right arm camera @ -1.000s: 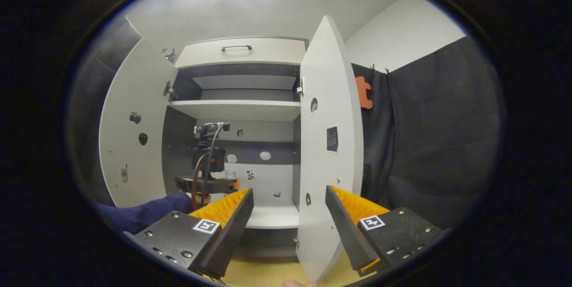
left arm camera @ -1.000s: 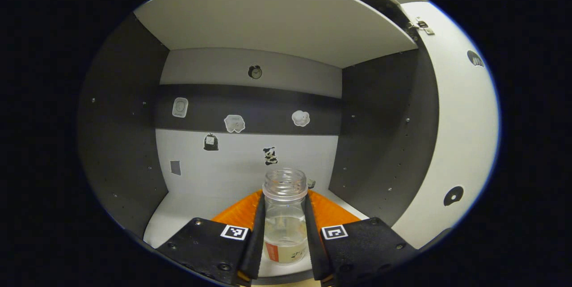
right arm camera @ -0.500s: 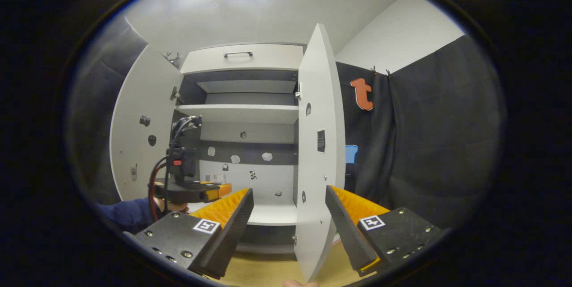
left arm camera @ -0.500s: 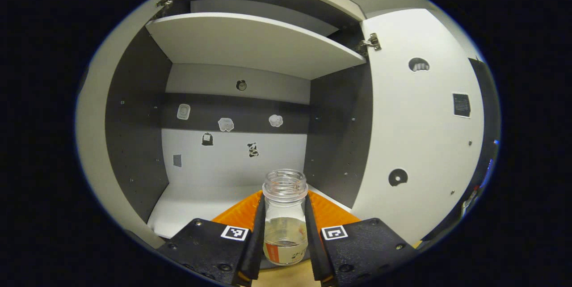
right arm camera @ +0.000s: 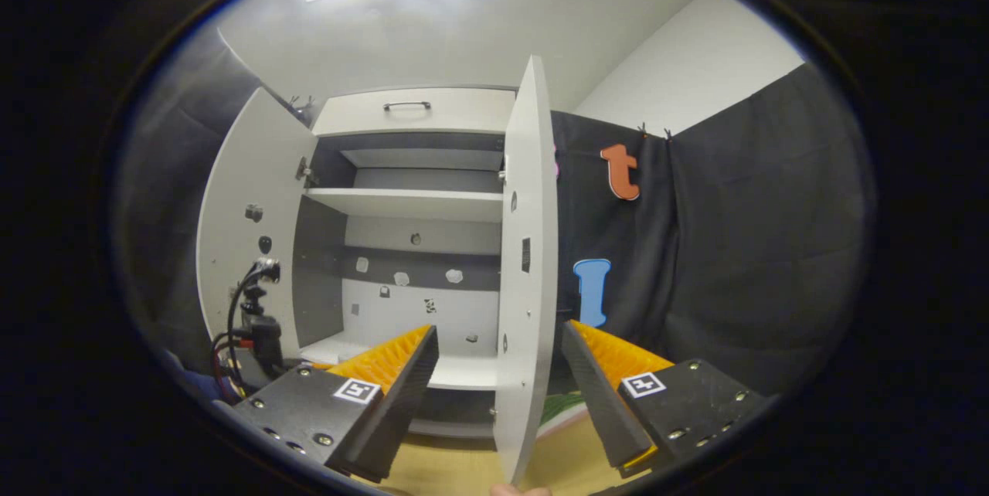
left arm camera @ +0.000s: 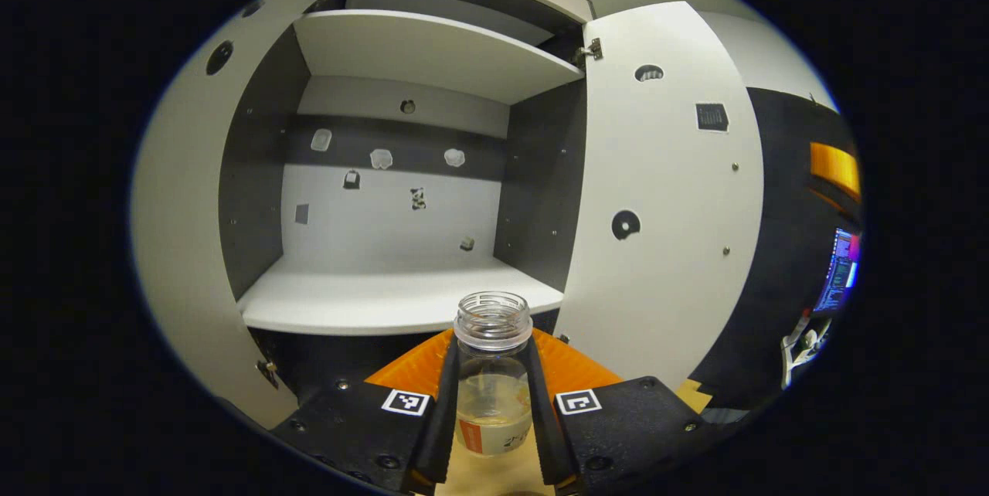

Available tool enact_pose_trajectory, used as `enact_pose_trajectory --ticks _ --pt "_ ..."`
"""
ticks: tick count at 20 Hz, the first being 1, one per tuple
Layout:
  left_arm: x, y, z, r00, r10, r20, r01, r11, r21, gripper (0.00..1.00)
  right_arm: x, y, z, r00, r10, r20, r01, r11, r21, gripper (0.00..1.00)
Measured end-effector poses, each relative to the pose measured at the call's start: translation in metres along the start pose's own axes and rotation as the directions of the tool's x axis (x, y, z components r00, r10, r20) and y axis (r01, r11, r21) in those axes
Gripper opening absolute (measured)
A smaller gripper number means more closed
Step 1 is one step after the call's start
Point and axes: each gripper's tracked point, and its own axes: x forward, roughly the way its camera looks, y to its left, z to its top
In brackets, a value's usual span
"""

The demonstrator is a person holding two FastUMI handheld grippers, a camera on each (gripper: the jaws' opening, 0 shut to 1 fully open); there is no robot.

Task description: Grasp the bottle in the cabinet with the left hand and place it on the coaster, then close the right door with the right hand and the left door with the left hand.

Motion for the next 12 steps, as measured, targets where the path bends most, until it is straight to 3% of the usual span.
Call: enact_pose_trajectory --ticks 12 --pt "-0.044 -0.004 -0.156 0.975 0.07 -0.208 -0.101 0.985 -0.143 0.46 0.002 -0.032 0.005 1.0 -0.018 0.011 0.018 1.0 -0.024 0.98"
